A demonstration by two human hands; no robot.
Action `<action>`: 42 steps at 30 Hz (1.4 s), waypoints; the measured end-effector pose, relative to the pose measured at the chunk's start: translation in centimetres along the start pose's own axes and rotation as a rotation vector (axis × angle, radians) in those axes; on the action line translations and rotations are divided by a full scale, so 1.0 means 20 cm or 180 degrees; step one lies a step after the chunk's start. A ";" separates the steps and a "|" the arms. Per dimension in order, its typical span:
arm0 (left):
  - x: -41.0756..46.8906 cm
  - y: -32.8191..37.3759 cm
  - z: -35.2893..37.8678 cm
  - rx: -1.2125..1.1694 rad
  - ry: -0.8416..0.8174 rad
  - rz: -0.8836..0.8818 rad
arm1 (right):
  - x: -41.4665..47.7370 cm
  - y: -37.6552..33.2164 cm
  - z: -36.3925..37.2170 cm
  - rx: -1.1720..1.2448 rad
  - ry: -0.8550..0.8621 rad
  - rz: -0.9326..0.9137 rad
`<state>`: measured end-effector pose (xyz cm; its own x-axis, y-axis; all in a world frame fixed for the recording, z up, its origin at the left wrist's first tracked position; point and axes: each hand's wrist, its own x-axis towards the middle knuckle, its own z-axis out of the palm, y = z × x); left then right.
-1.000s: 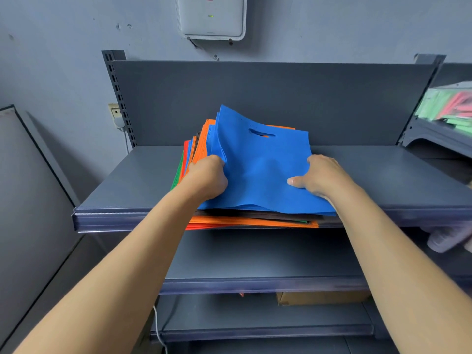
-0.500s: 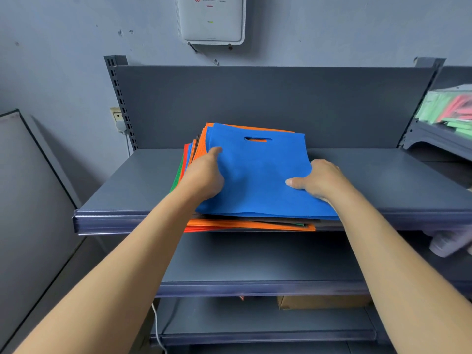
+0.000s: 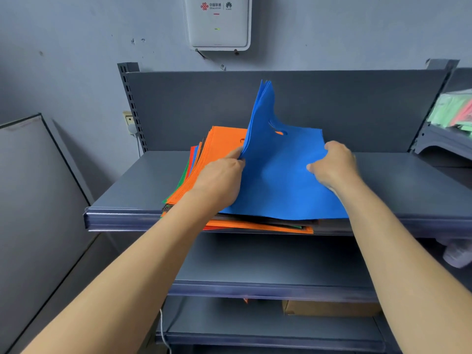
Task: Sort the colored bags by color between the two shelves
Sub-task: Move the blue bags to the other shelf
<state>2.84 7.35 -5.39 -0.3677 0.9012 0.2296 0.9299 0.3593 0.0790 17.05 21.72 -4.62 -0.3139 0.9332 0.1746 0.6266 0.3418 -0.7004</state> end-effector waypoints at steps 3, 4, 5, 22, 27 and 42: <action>-0.02 0.04 -0.02 0.0247 0.0150 -0.0035 | 0.00 -0.05 -0.03 0.0280 0.0006 -0.0191; -0.03 0.05 -0.03 0.0243 0.0225 -0.0079 | 0.00 -0.06 -0.04 0.0416 -0.0062 -0.0187; -0.04 0.05 -0.05 0.0178 0.0334 -0.0155 | 0.00 -0.07 -0.06 0.0576 -0.0166 -0.0134; -0.88 -0.31 -0.31 -0.0123 0.2101 -0.2559 | -0.54 -0.63 0.35 0.0335 -0.1085 -0.2506; -1.40 -0.38 -0.43 0.0156 0.2432 -0.3064 | -0.97 -0.86 0.44 0.0574 -0.1392 -0.3099; -3.28 -0.16 -0.84 0.1204 0.2900 -0.4637 | -2.85 -1.29 0.39 0.1439 -0.2759 -0.4428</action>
<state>24.20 -56.88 -4.44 -0.5766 -0.5388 0.6142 -0.2224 0.8269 0.5165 13.23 -41.17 -1.92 -0.7743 -0.4043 0.4869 -0.6276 0.5895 -0.5085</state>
